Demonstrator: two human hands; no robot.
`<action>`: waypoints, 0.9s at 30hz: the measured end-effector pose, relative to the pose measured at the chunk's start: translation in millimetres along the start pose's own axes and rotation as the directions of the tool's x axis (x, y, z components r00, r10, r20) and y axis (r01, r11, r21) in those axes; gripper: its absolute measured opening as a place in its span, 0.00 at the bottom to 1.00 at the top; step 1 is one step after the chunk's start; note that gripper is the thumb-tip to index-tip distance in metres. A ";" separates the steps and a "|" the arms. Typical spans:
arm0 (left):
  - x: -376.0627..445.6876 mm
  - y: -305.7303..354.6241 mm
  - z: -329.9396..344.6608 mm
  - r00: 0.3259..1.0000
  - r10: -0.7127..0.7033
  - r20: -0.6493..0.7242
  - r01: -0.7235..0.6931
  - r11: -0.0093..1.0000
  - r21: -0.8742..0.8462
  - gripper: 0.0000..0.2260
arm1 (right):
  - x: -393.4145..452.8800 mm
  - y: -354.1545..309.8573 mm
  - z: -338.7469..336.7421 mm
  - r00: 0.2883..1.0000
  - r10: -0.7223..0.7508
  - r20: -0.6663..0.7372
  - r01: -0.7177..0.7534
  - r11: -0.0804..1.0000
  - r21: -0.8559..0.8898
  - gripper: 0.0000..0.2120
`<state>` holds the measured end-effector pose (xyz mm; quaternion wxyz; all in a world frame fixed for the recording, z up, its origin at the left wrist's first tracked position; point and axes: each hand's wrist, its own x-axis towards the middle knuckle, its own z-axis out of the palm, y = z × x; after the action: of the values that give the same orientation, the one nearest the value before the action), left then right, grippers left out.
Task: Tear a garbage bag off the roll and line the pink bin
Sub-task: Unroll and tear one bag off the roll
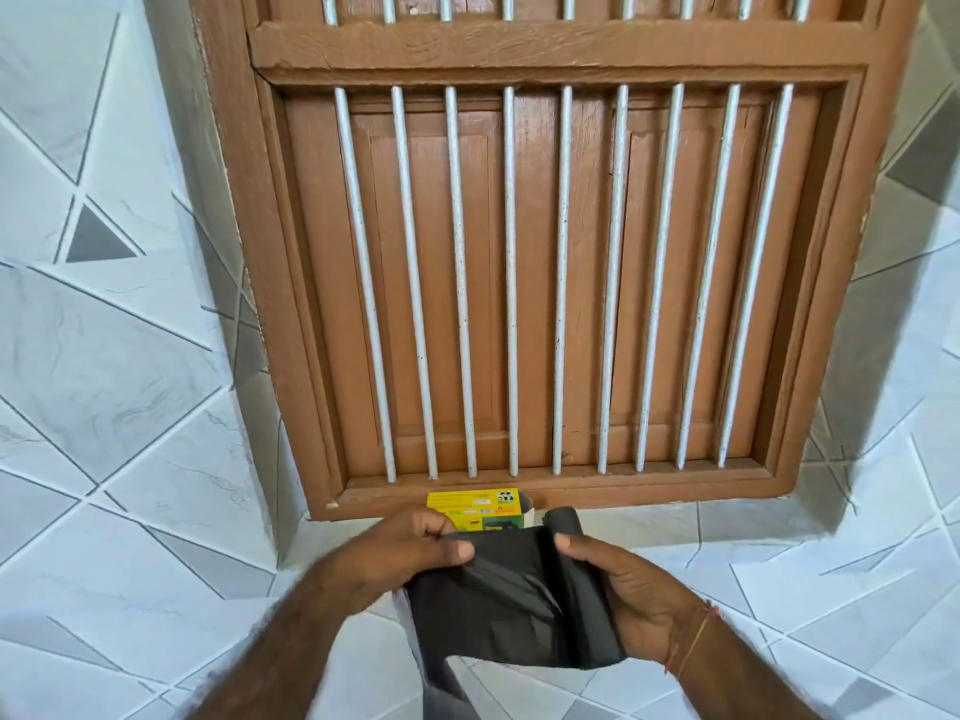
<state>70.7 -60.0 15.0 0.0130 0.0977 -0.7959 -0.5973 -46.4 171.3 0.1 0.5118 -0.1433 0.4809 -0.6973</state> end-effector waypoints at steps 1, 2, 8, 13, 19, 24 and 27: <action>-1.7 3.5 -8.2 1.000 0.001 0.008 -0.001 1.000 0.013 0.20 | -1.3 -0.2 -3.7 0.999 0.011 -0.031 -0.011 1.000 0.001 0.24; -4.9 5.8 -16.7 1.000 0.000 0.004 0.000 0.999 0.036 0.17 | -2.5 -0.9 -6.5 0.998 0.017 -0.053 -0.017 1.000 0.005 0.24; -31.3 7.5 -66.6 0.987 -0.148 -0.065 0.161 0.858 0.488 0.12 | -8.8 -9.1 -15.4 0.997 -0.029 -0.076 0.022 0.995 -0.099 0.24; -32.8 12.4 -53.8 0.981 -0.160 -0.110 0.191 0.704 0.684 0.15 | -5.7 -17.2 -6.3 0.996 -0.076 0.043 0.083 0.977 -0.197 0.19; -0.6 25.4 32.9 0.993 0.094 0.067 -0.098 0.994 0.051 0.23 | -1.6 -22.0 18.6 0.971 -0.059 0.231 0.134 0.937 -0.324 0.22; 11.7 19.5 44.1 0.988 0.099 0.116 -0.094 0.994 -0.047 0.08 | -6.0 -28.7 6.5 0.989 -0.070 0.132 0.107 0.949 -0.297 0.23; 11.4 24.8 29.9 0.990 0.067 0.121 -0.067 0.998 -0.003 0.06 | -9.8 -27.5 -3.6 0.997 -0.044 0.064 0.056 0.978 -0.200 0.22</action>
<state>52.0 -27.0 29.0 -0.0151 0.0347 -0.7985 -0.6008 -60.4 182.0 23.7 0.4910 -0.2269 0.5299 -0.6532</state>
